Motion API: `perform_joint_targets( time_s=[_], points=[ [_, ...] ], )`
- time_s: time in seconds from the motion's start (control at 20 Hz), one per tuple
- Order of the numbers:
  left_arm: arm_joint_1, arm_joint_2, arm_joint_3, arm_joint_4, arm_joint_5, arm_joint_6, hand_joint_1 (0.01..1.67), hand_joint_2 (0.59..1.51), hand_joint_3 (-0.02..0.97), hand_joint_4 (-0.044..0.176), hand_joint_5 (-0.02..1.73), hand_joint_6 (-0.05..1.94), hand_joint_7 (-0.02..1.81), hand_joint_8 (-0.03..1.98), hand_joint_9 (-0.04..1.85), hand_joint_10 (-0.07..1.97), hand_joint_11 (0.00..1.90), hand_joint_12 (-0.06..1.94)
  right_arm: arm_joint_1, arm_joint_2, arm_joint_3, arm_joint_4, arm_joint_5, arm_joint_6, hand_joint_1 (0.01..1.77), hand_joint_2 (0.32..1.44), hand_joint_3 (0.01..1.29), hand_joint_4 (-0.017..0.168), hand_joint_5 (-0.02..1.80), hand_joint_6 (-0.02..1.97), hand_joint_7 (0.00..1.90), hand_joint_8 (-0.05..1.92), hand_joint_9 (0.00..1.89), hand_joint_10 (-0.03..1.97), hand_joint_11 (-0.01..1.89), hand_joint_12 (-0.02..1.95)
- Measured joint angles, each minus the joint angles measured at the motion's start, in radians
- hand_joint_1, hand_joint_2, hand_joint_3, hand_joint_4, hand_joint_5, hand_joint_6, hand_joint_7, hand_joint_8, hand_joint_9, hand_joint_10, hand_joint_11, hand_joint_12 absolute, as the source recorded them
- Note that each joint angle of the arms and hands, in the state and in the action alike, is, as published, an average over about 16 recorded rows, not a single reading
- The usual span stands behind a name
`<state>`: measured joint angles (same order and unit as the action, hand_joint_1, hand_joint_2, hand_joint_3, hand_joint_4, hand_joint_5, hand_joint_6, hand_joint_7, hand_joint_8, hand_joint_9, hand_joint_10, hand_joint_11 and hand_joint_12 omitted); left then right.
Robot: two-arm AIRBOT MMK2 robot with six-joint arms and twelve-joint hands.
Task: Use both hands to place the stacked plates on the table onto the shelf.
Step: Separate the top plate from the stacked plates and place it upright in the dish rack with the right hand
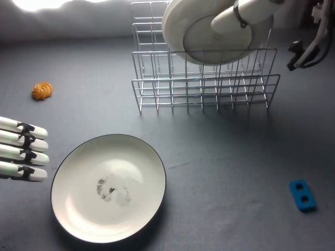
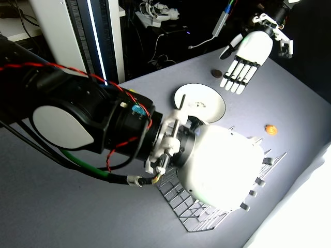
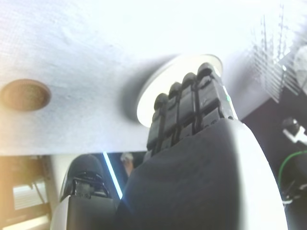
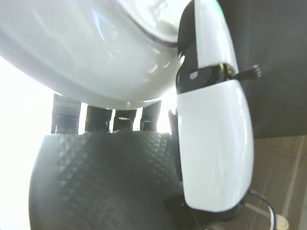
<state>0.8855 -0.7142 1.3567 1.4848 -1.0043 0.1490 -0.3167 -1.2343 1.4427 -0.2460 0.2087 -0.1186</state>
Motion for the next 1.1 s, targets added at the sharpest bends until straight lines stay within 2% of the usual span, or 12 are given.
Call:
perform_joint_targets(
  time_s=[0.5, 0.9, 1.1],
  points=[
    [0.038, 0.015, -0.069, -0.042, 0.078, -0.008, 0.02, 1.162, 0.019, -0.001, 0.08, 0.01, 0.04, 0.01, 0.02, 0.01, 0.01, 0.01, -0.034, -0.035, 0.038, 0.019, 0.001, 0.005, 1.23, 0.97, 0.01, 0.009, 1.02, 0.80, 1.18, 0.63, 1.39, 0.01, 1.01, 0.93],
    [0.059, 0.004, -0.098, -0.070, 0.137, -0.008, 0.02, 1.163, 0.020, -0.001, 0.07, 0.01, 0.04, 0.01, 0.02, 0.01, 0.01, 0.01, -0.048, -0.041, 0.043, 0.022, 0.014, -0.002, 1.23, 1.00, 0.01, 0.011, 1.00, 0.82, 1.16, 0.69, 1.37, 0.01, 1.00, 0.98],
    [0.073, -0.006, -0.104, -0.084, 0.160, -0.008, 0.02, 1.164, 0.019, -0.001, 0.07, 0.01, 0.04, 0.00, 0.02, 0.01, 0.01, 0.01, -0.050, -0.042, 0.043, 0.024, 0.023, -0.006, 1.21, 1.02, 0.01, 0.005, 0.98, 0.81, 1.14, 0.55, 1.33, 0.01, 0.96, 1.03]
  ],
)
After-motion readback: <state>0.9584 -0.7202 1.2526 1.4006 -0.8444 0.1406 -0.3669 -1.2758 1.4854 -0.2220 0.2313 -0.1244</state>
